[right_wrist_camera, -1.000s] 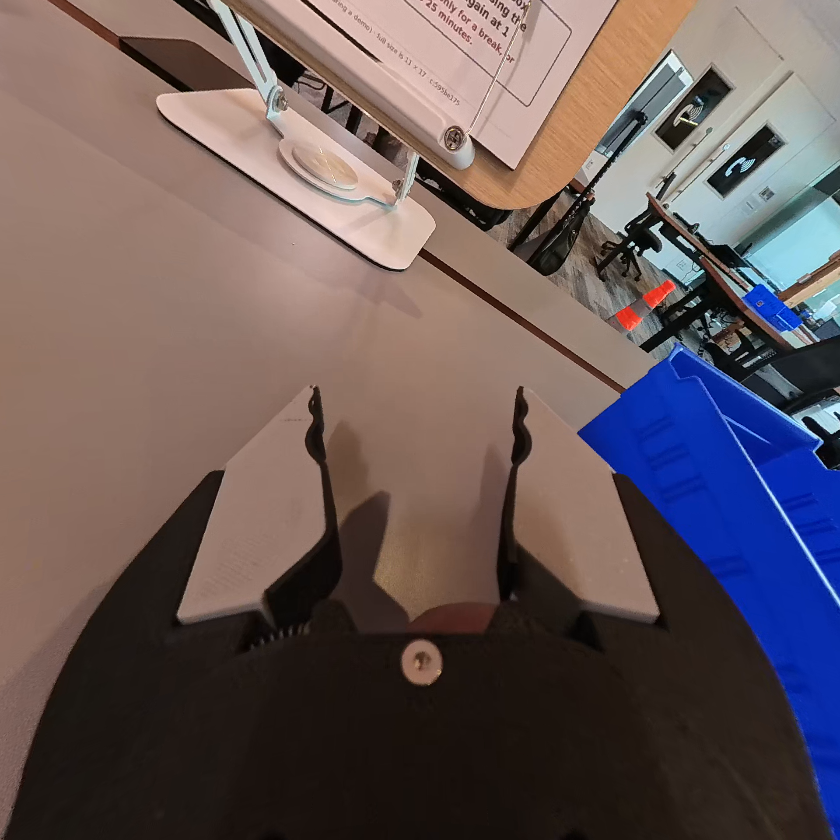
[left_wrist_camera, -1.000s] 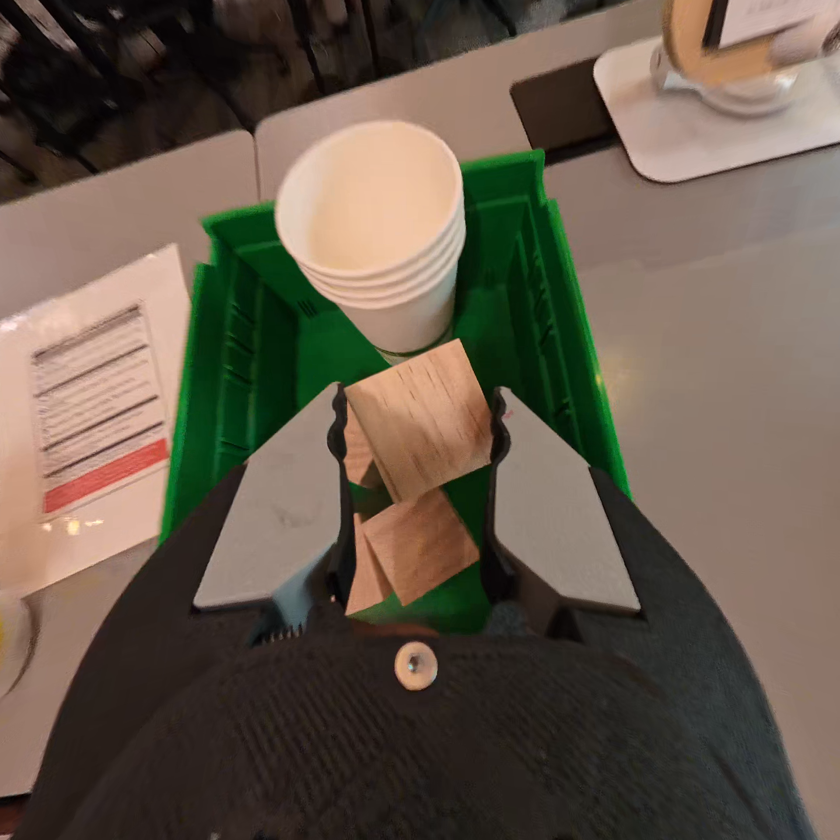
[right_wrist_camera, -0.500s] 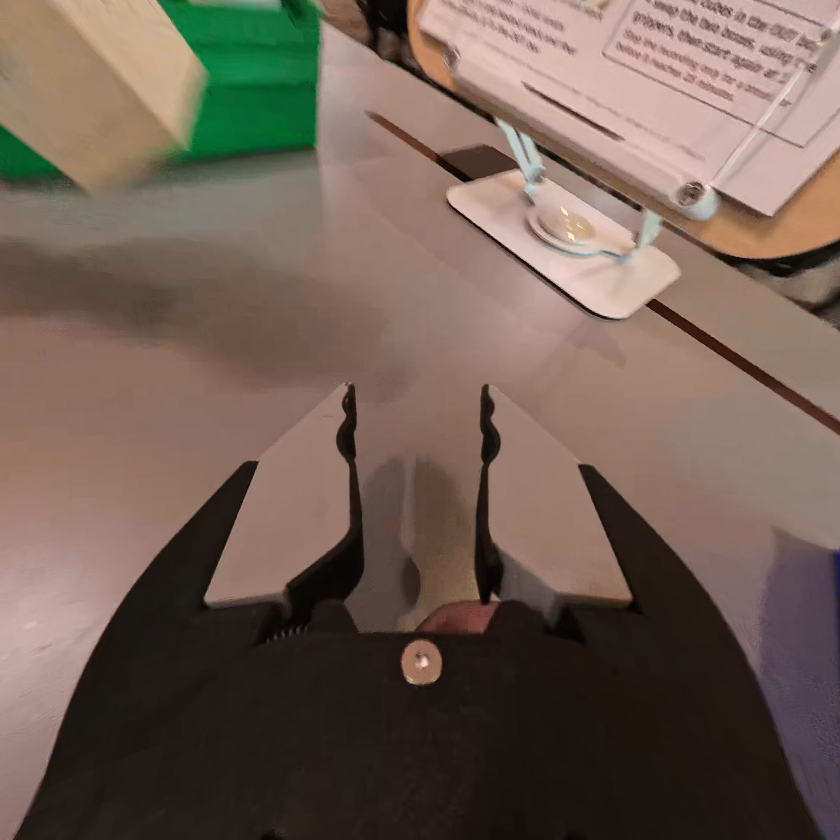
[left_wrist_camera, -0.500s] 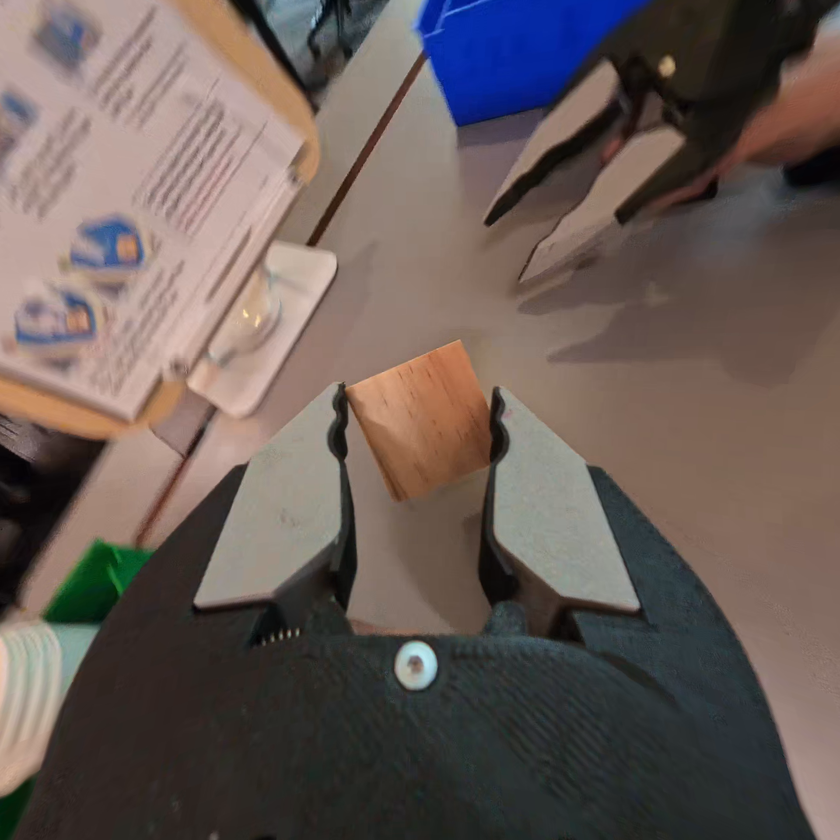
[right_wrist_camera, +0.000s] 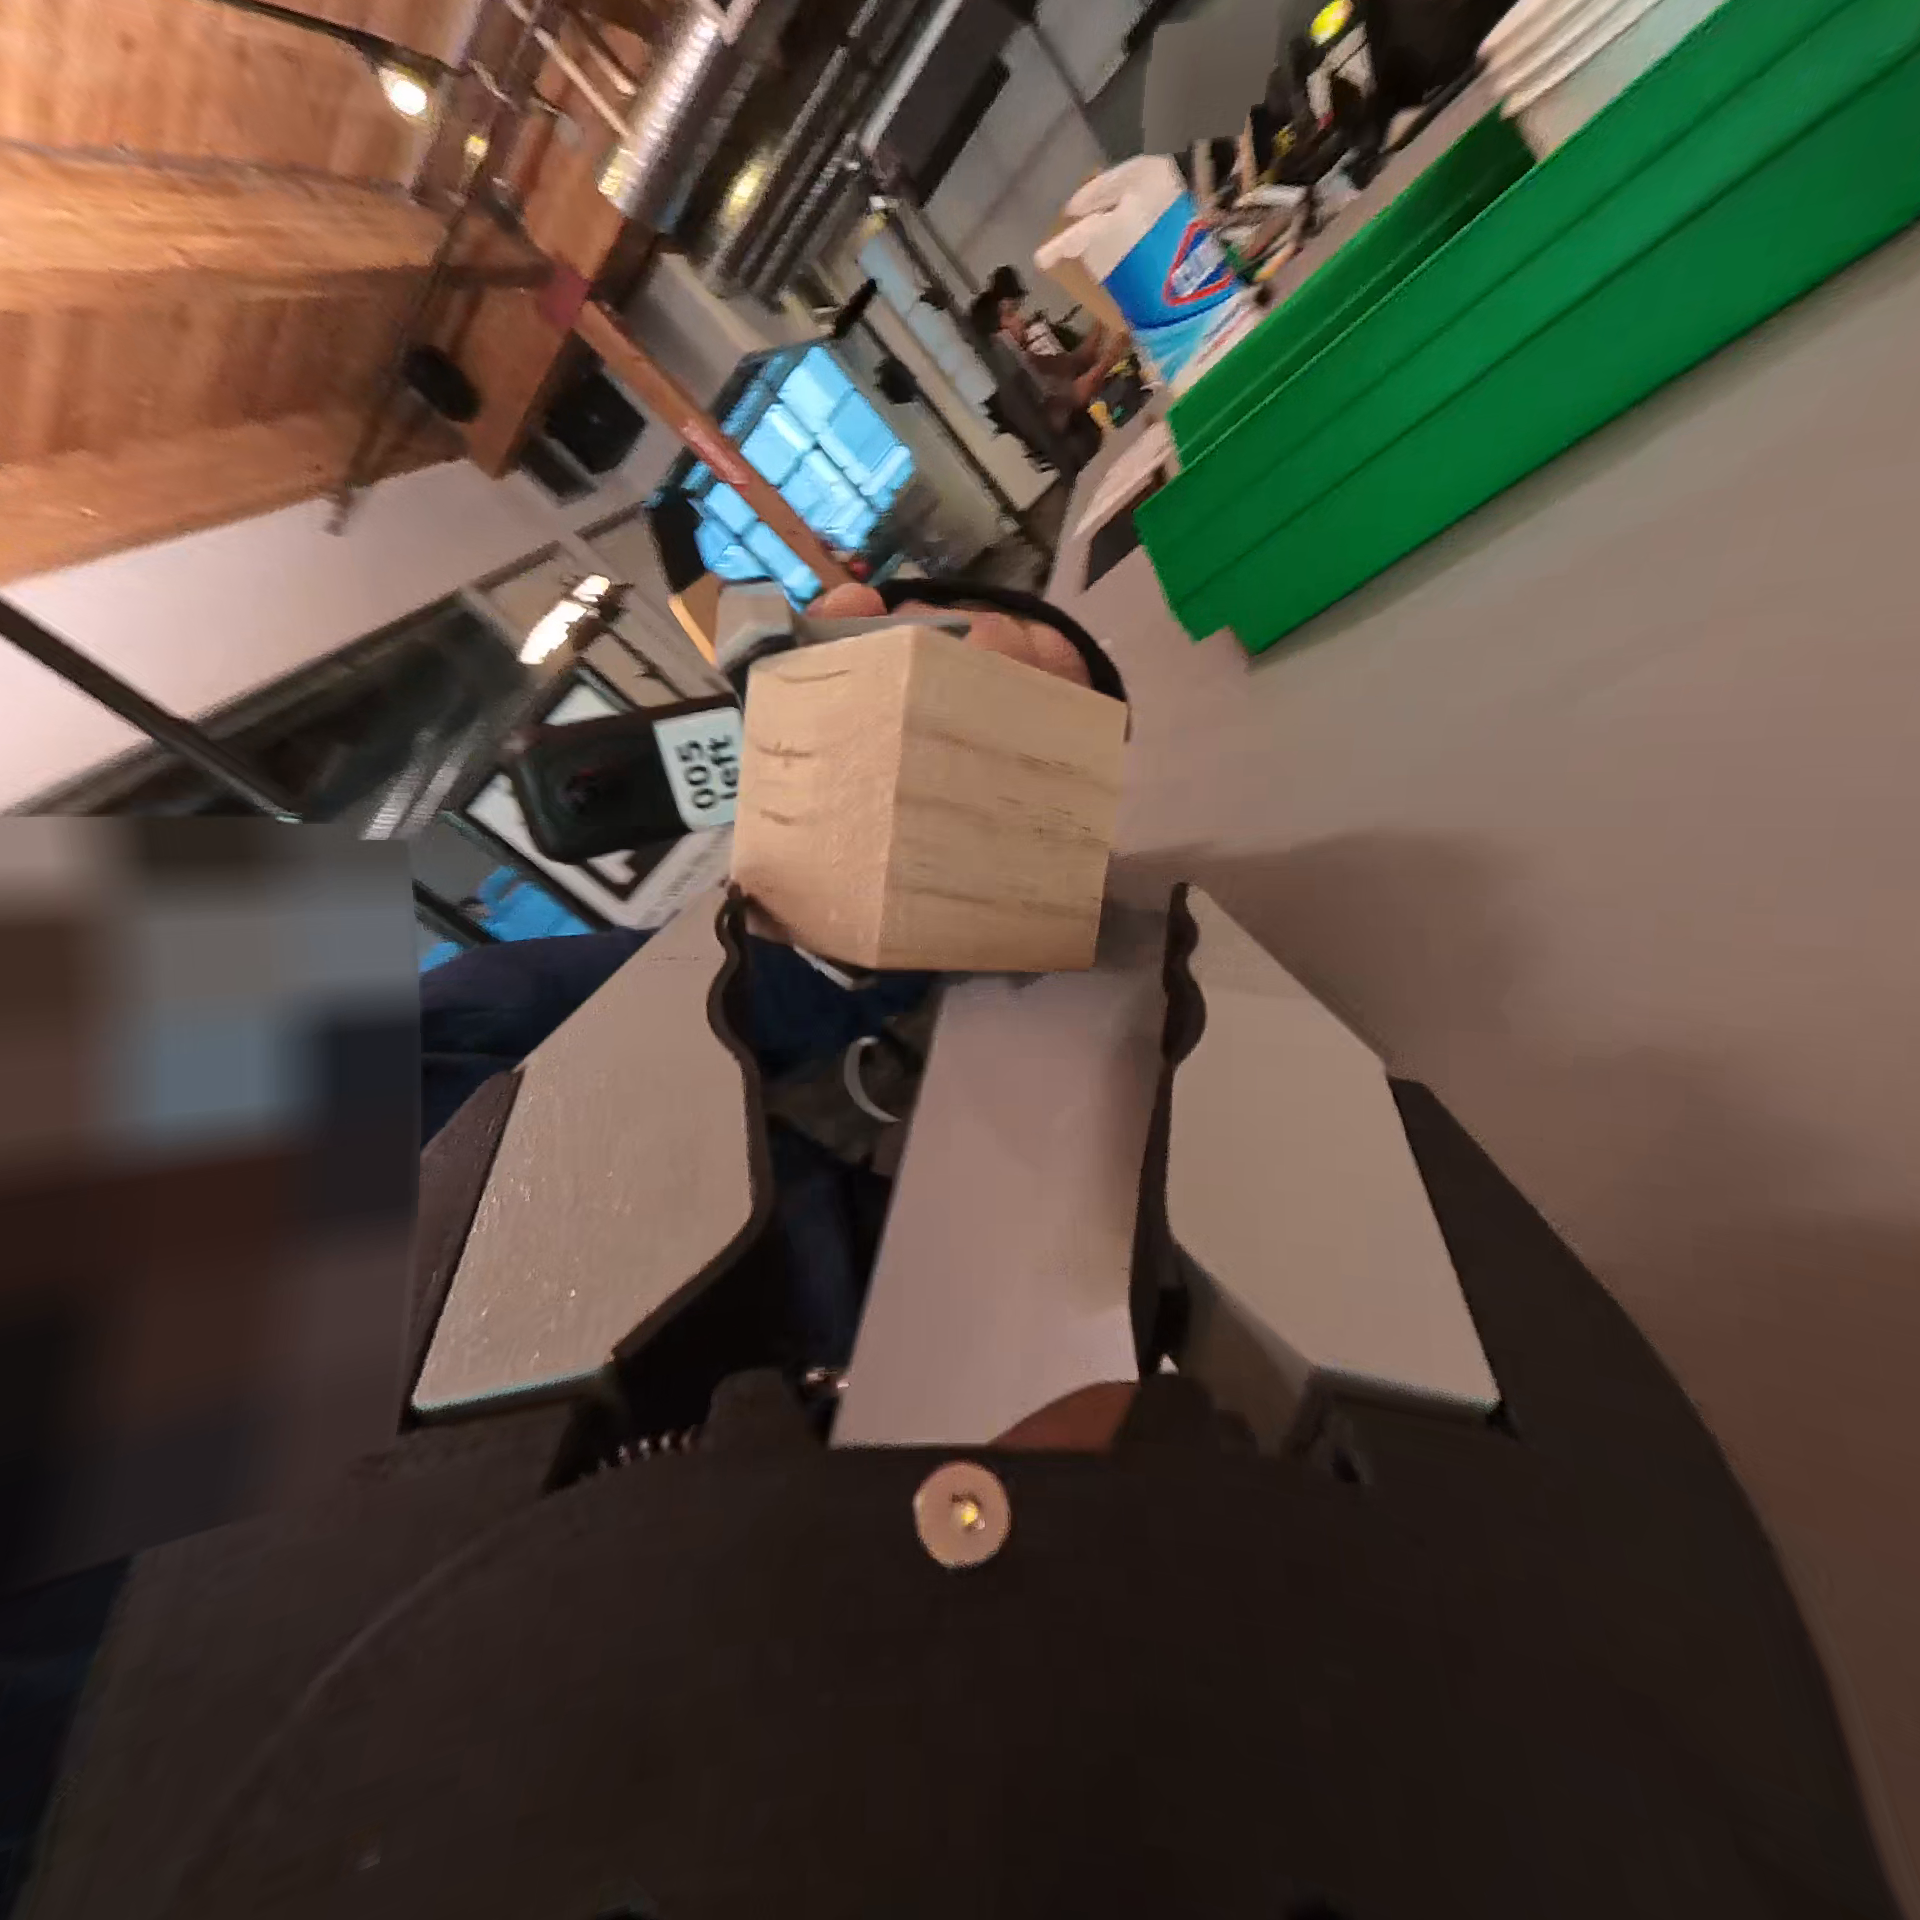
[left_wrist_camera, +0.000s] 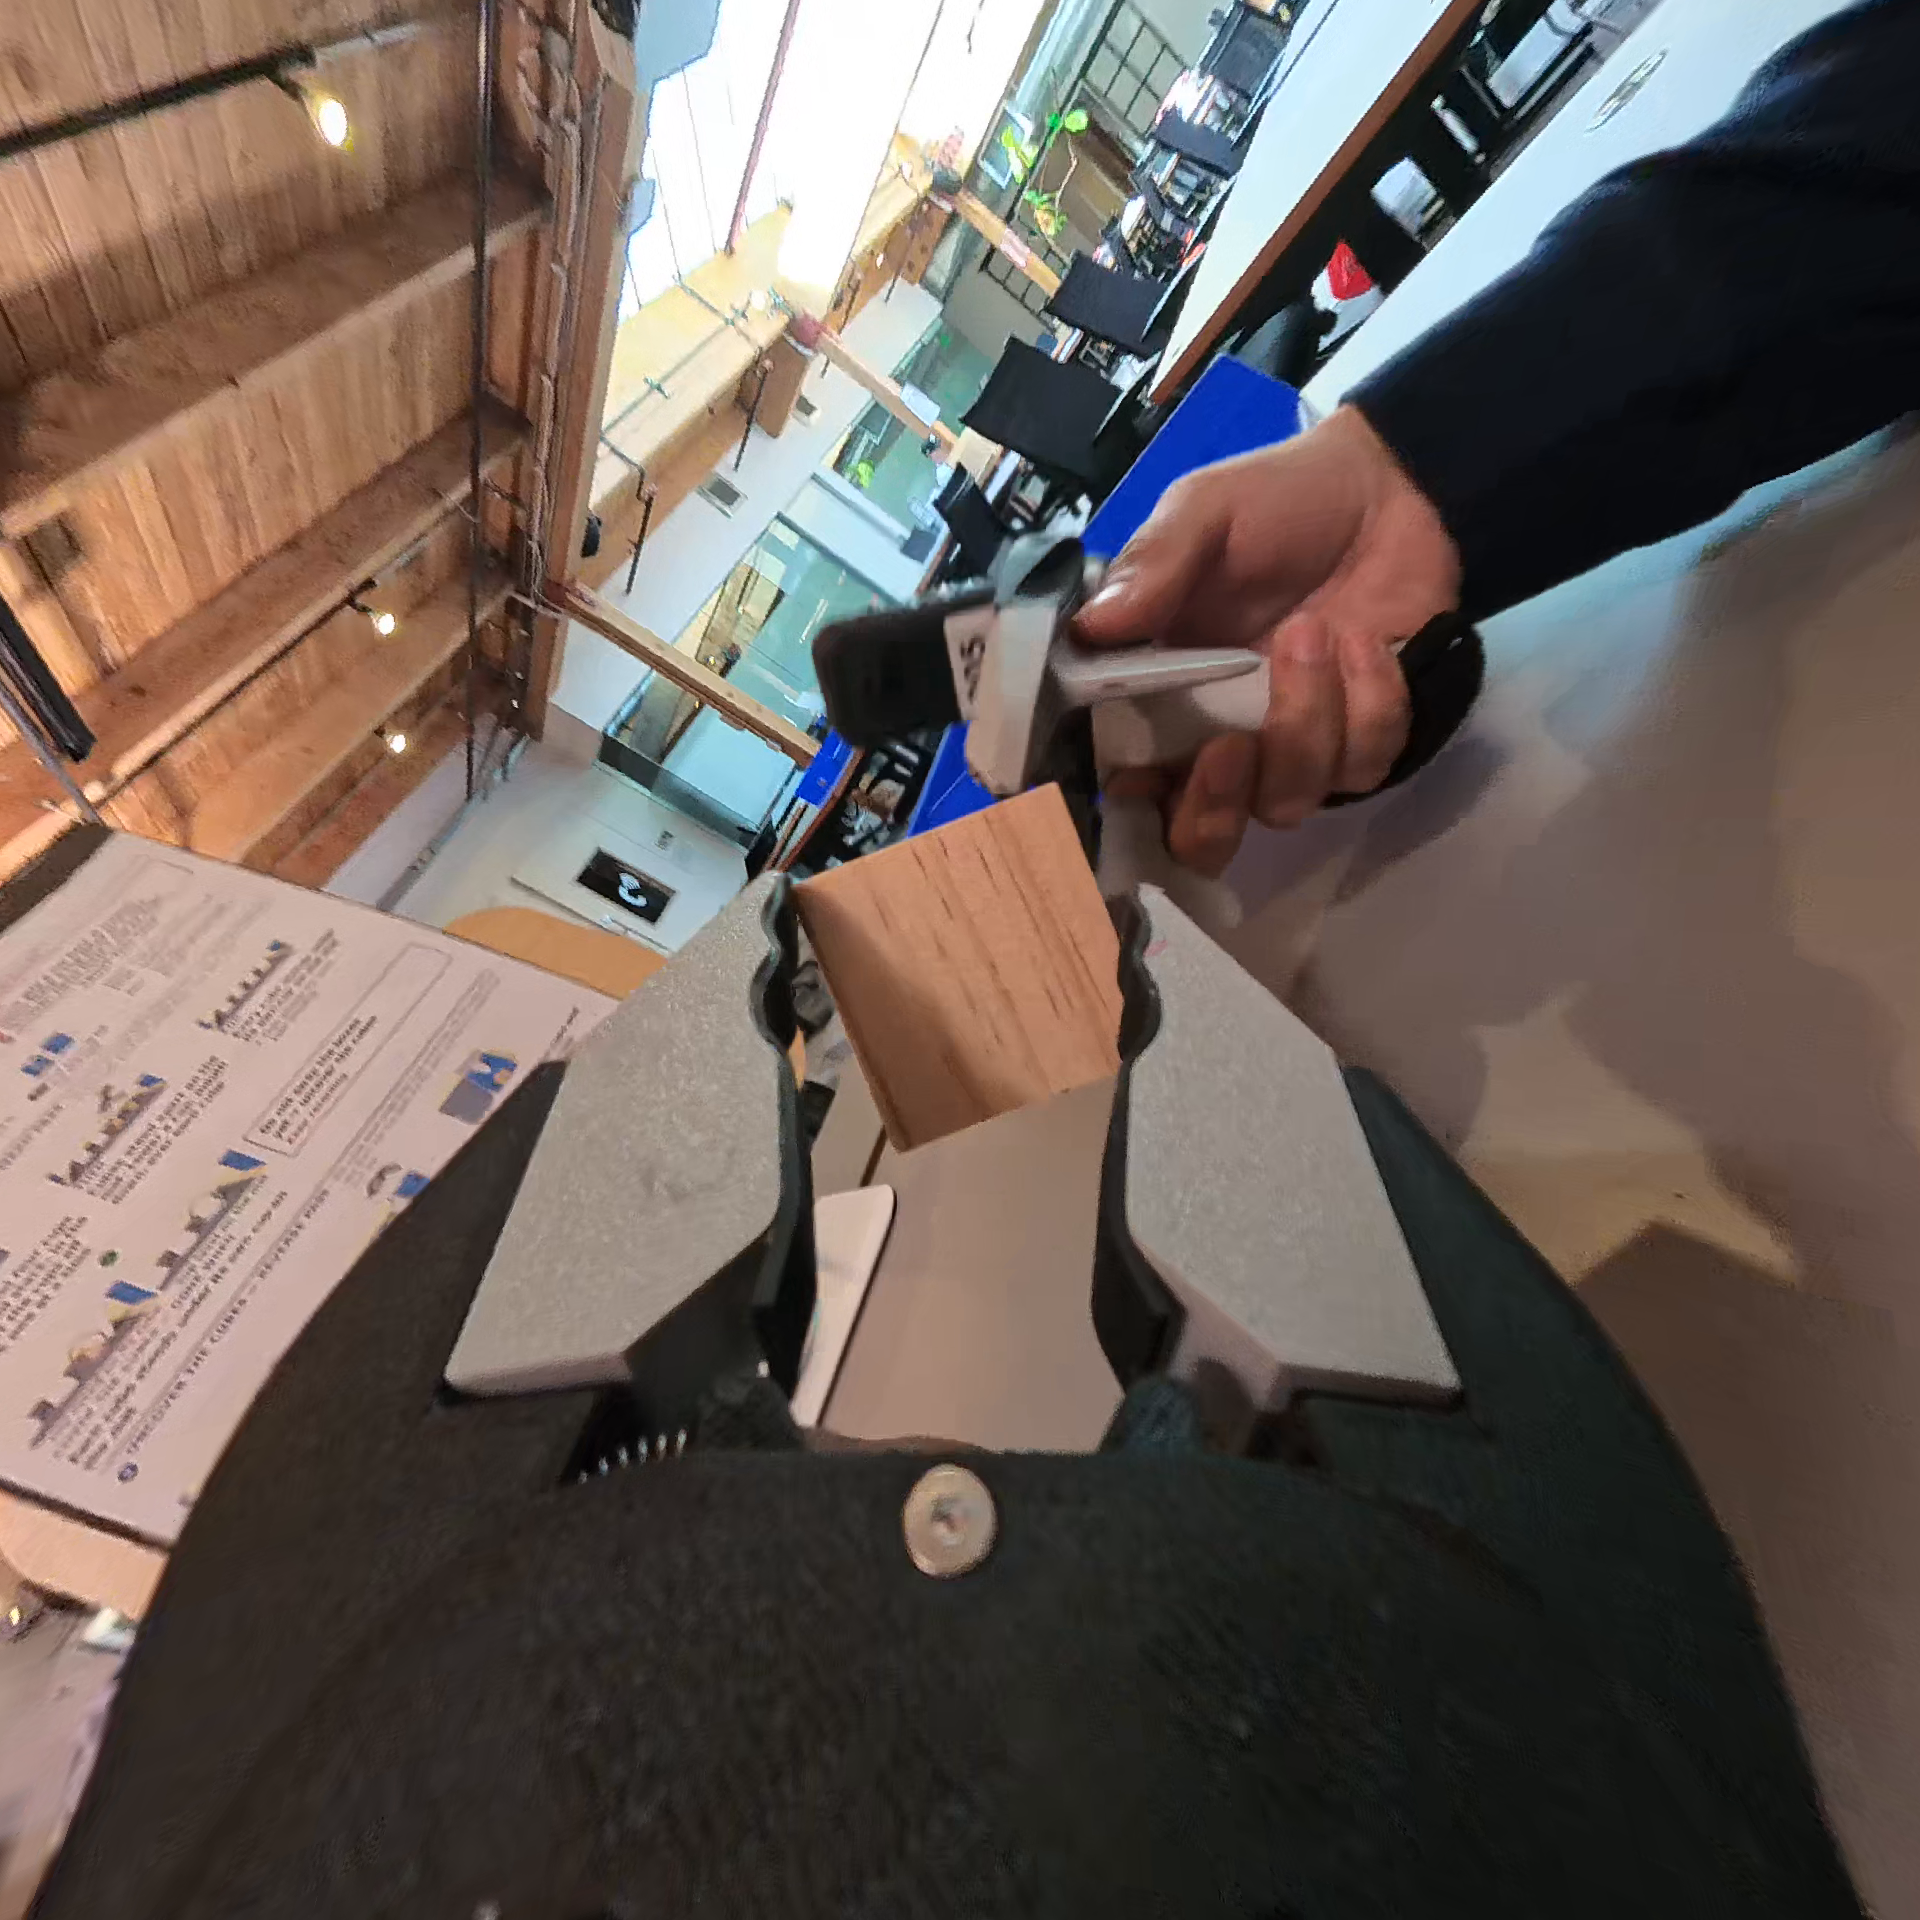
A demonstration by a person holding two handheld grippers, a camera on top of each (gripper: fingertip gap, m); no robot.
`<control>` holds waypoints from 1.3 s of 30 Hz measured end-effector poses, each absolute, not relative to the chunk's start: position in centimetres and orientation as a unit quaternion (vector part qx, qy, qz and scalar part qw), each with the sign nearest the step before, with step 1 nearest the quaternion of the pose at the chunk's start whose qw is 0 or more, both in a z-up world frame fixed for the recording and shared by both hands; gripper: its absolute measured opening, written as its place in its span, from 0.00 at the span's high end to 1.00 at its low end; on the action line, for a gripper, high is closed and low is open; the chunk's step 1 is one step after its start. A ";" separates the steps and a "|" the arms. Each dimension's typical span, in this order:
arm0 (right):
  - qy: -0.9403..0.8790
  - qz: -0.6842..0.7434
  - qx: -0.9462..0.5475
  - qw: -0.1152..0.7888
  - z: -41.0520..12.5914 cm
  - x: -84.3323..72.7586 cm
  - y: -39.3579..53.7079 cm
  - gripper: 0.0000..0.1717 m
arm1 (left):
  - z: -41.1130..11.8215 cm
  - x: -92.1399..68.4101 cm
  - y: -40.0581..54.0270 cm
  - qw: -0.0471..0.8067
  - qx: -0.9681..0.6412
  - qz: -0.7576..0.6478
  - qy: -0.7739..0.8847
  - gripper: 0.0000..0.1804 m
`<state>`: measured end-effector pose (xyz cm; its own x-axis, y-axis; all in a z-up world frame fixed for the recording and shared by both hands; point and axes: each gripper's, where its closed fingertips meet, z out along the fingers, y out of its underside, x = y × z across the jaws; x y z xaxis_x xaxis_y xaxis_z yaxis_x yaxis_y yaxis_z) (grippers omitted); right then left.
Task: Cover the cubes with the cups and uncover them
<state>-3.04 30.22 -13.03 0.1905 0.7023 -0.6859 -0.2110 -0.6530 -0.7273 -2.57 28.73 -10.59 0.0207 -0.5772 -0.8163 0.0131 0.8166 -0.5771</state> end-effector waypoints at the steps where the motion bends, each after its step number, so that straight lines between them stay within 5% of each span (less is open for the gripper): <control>1: -0.180 0.632 -0.663 0.359 -12.9 -3.3 29.9 0.55 | -10.6 -2.7 28.2 0.683 -0.202 -0.218 0.667 0.67; 6: -0.180 0.700 -0.619 0.307 -12.6 -4.7 28.9 0.59 | -11.1 -2.8 27.2 0.686 -0.175 -0.214 0.672 0.67; 11: -0.152 0.668 -0.640 0.349 -13.0 -3.7 30.9 0.64 | -11.7 -2.7 29.7 0.699 -0.209 -0.201 0.654 0.67; 18: -0.140 0.508 -0.732 0.431 -15.3 -0.8 34.0 0.65 | -13.6 -2.5 33.2 0.648 -0.325 -0.261 0.638 0.71; 23: -0.159 0.189 -0.844 0.477 -18.4 6.1 36.1 0.65 | -14.7 -3.4 39.9 0.625 -0.471 -0.246 0.572 0.77; 39: -0.059 -0.111 -0.949 0.290 -24.0 16.9 32.7 0.66 | -21.2 -6.3 47.7 0.529 -0.658 -0.135 0.519 0.79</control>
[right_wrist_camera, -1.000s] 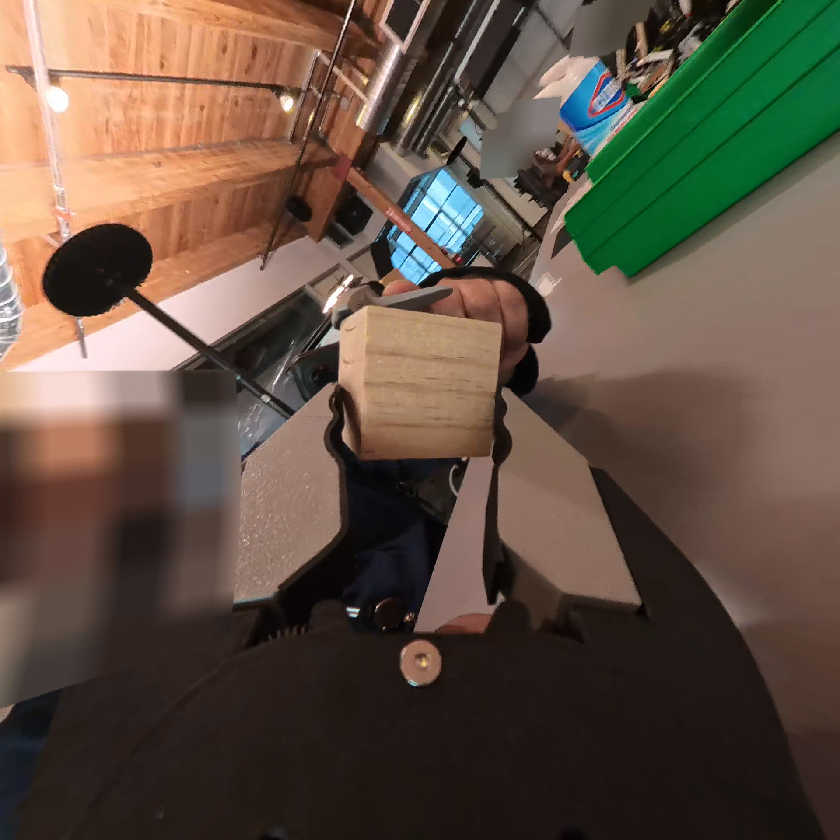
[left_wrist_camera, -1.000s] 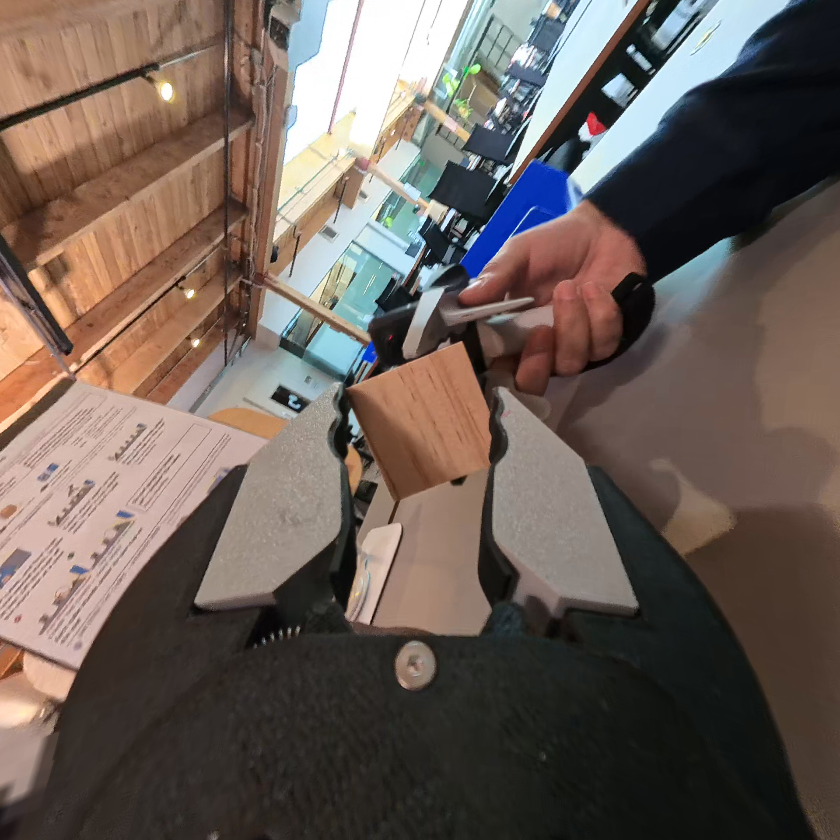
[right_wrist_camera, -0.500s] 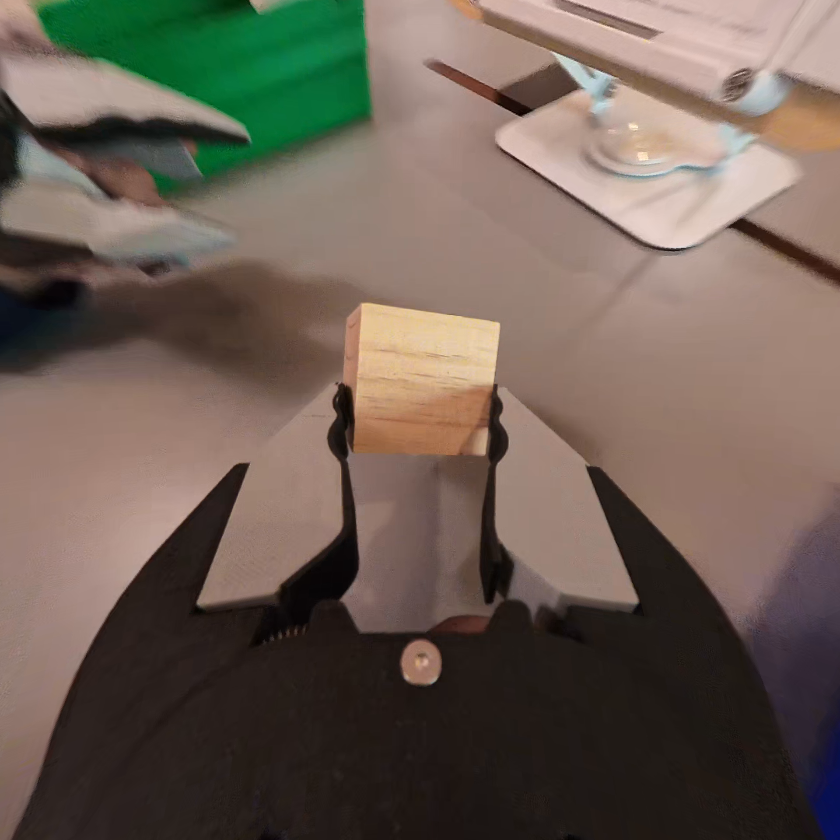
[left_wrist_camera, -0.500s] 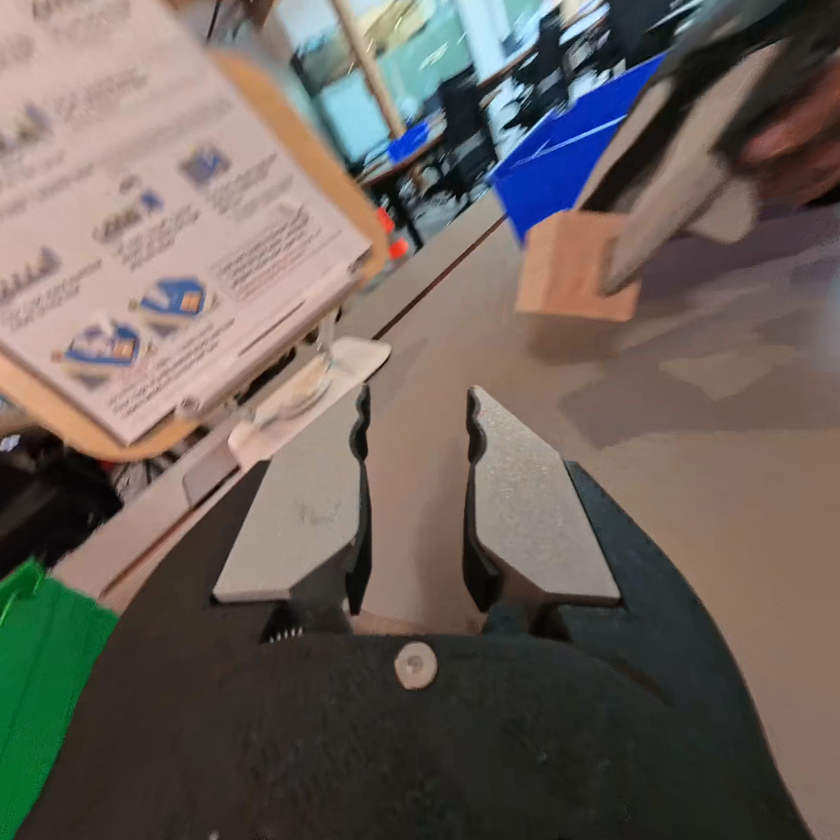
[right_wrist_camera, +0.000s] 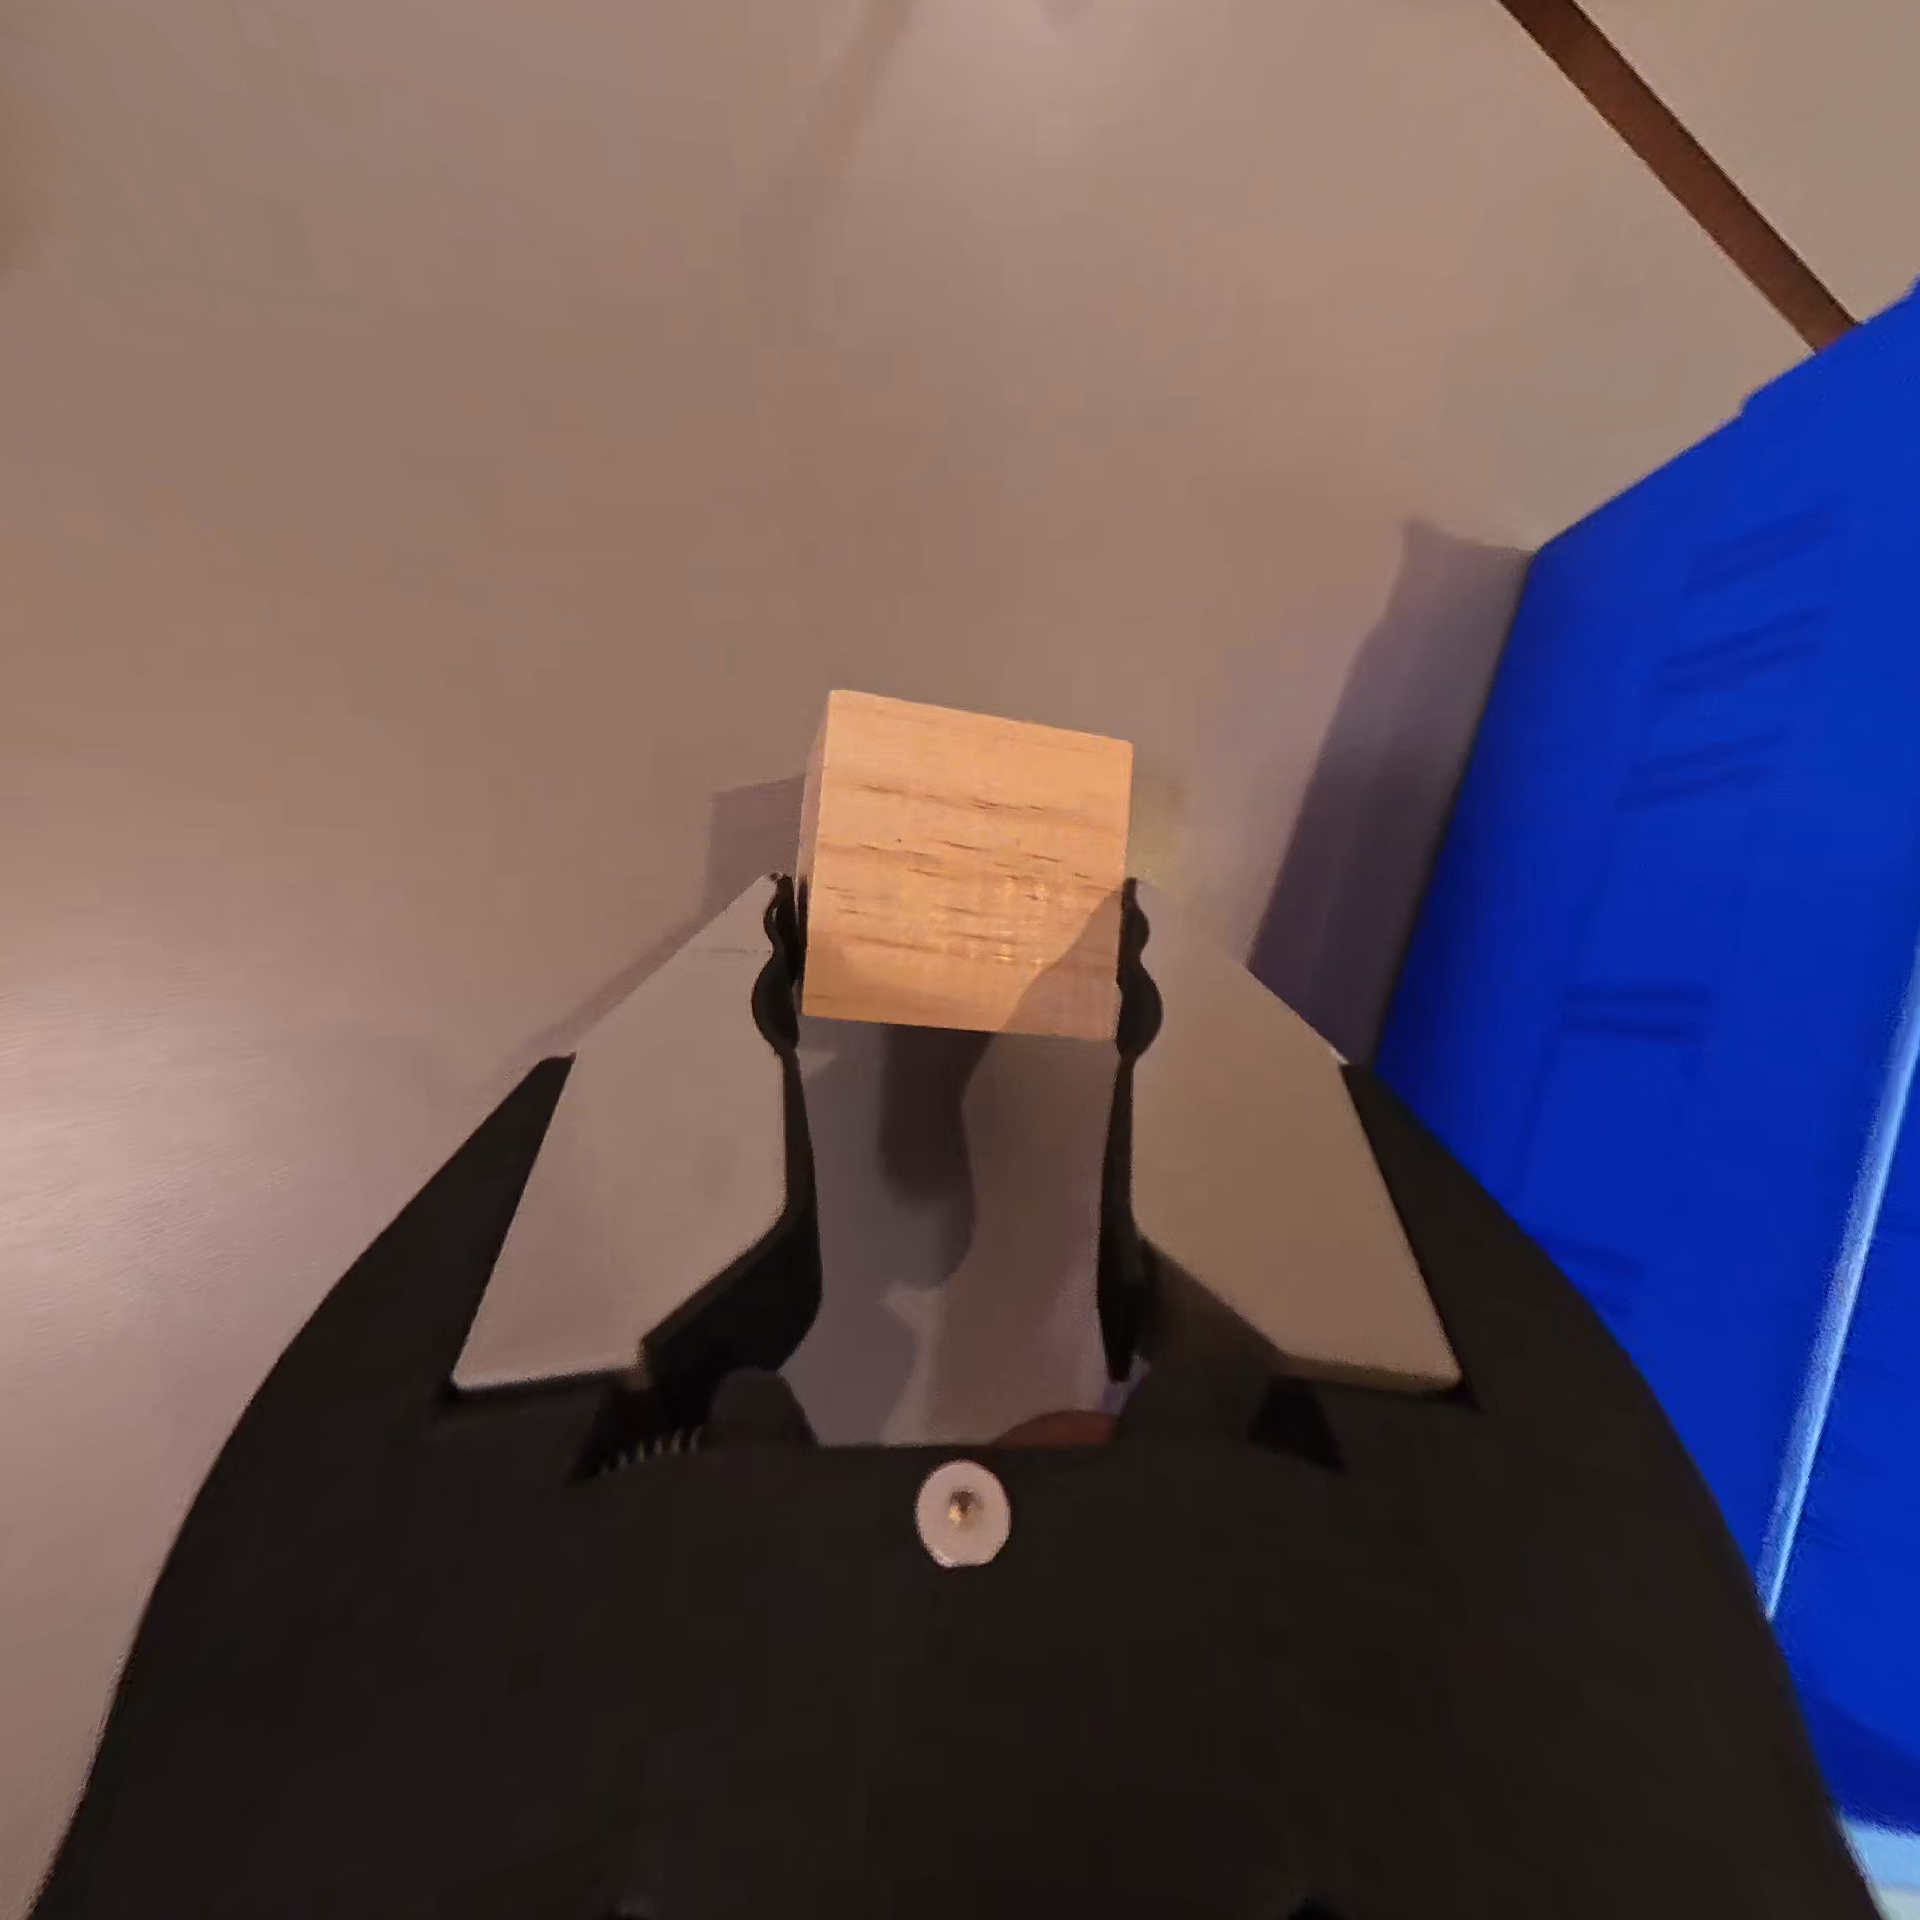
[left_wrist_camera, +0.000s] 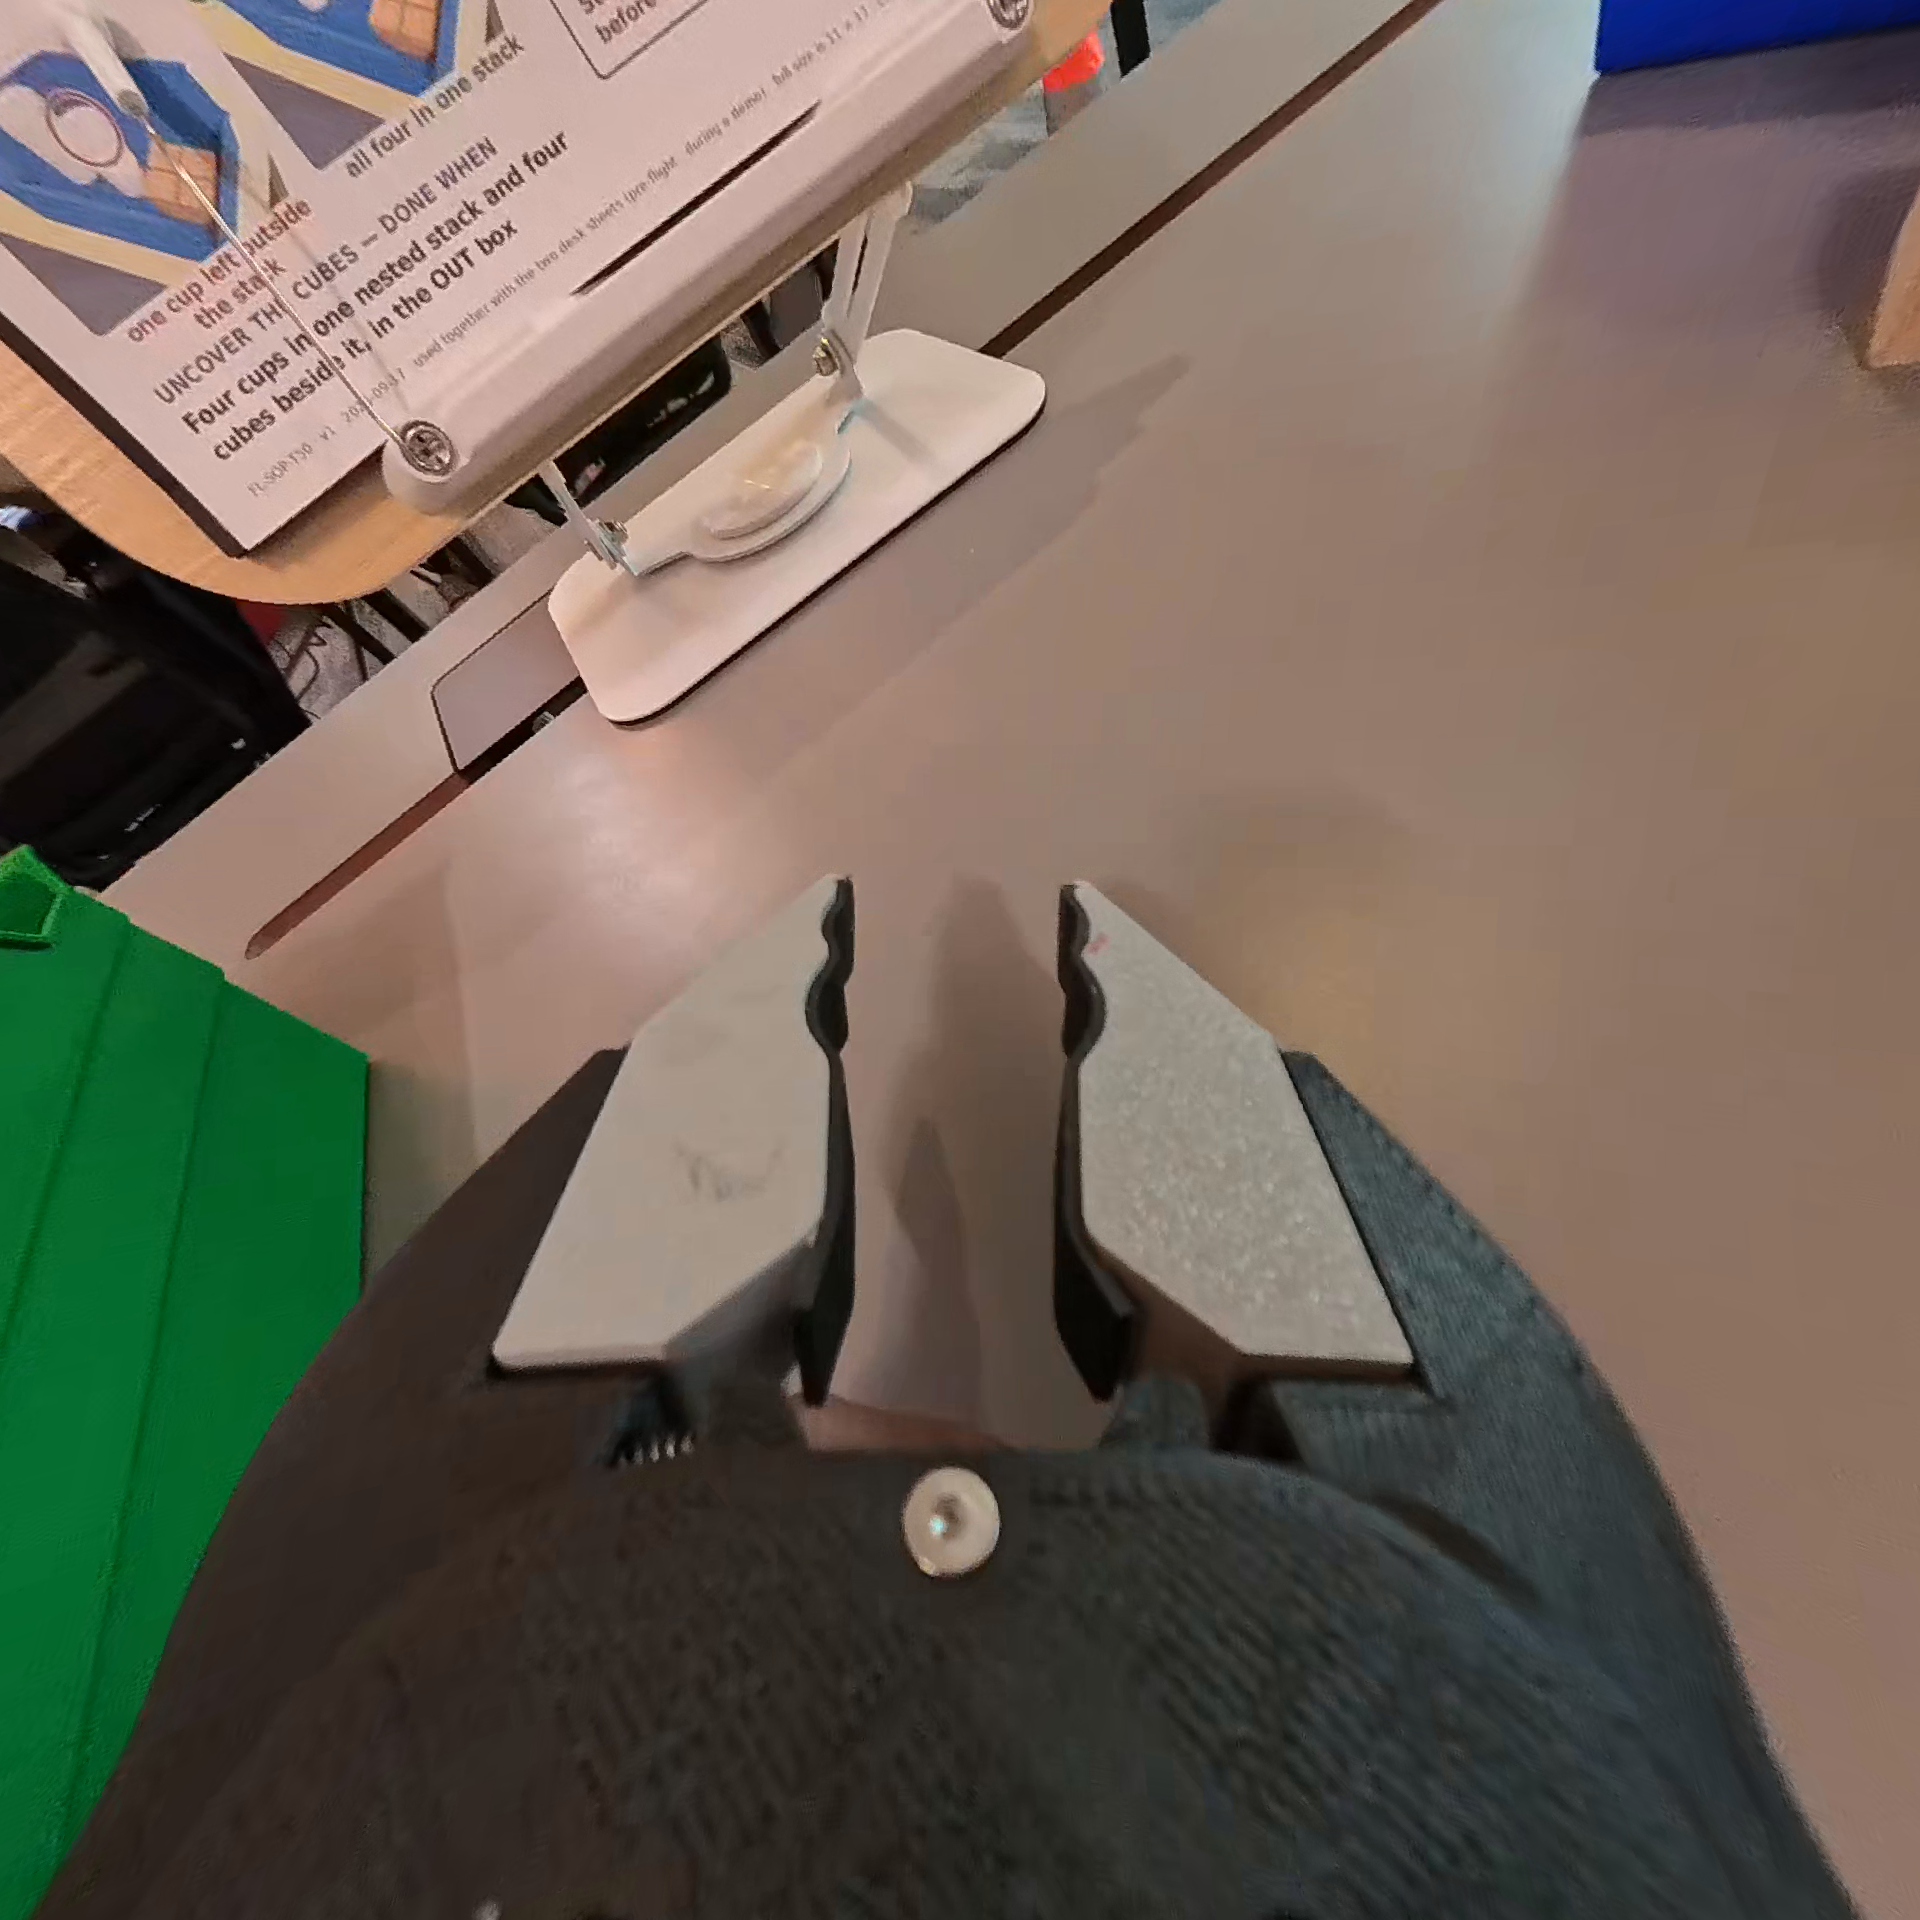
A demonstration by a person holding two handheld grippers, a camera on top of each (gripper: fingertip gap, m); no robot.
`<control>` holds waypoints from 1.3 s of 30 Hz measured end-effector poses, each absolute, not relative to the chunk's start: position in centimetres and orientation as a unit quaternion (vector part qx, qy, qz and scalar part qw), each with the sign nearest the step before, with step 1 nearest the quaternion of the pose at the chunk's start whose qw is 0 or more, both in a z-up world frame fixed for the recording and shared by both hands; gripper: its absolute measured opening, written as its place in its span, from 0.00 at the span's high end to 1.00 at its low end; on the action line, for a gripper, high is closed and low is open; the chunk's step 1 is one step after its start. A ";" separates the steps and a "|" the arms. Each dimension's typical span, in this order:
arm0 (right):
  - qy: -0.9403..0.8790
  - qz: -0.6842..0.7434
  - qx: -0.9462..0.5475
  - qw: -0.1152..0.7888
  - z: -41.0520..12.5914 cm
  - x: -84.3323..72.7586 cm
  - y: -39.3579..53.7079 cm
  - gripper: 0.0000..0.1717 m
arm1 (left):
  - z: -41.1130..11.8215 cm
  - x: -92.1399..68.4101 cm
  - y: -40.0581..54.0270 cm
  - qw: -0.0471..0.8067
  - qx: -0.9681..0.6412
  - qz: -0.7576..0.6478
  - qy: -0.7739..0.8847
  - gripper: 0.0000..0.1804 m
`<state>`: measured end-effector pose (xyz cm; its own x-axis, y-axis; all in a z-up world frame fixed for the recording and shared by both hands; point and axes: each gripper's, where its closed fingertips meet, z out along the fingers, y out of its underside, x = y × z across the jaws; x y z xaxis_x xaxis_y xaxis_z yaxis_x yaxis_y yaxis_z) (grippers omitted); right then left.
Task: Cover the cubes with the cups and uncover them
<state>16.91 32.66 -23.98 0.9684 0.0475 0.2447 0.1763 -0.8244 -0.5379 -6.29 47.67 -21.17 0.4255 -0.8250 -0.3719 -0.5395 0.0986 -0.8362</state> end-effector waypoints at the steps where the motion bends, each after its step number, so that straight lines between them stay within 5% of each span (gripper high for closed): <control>1: -0.054 -0.120 -0.949 0.287 -24.1 17.2 32.7 0.65 | -21.3 -6.2 47.6 0.528 -0.658 -0.134 0.520 0.79; 15: -0.028 -0.108 -0.933 0.343 -20.9 16.9 32.3 0.60 | -21.1 -6.5 48.0 0.515 -0.680 -0.174 0.492 0.79; 19: -0.012 -0.106 -0.924 0.366 -20.0 18.1 32.4 0.72 | -21.3 -6.4 47.8 0.517 -0.673 -0.163 0.503 0.79; 26: 0.036 -0.128 -0.919 0.372 -20.1 20.6 32.2 0.77 | -21.3 -6.3 47.7 0.519 -0.668 -0.156 0.510 0.79; 30: 0.045 -0.194 -0.911 0.361 -20.2 22.8 32.3 1.00 | -21.3 -6.3 47.7 0.519 -0.668 -0.157 0.510 0.79; 39: 0.021 -0.153 -0.938 0.310 -22.0 21.1 31.0 1.00 | -21.2 -6.4 47.7 0.522 -0.664 -0.153 0.513 0.80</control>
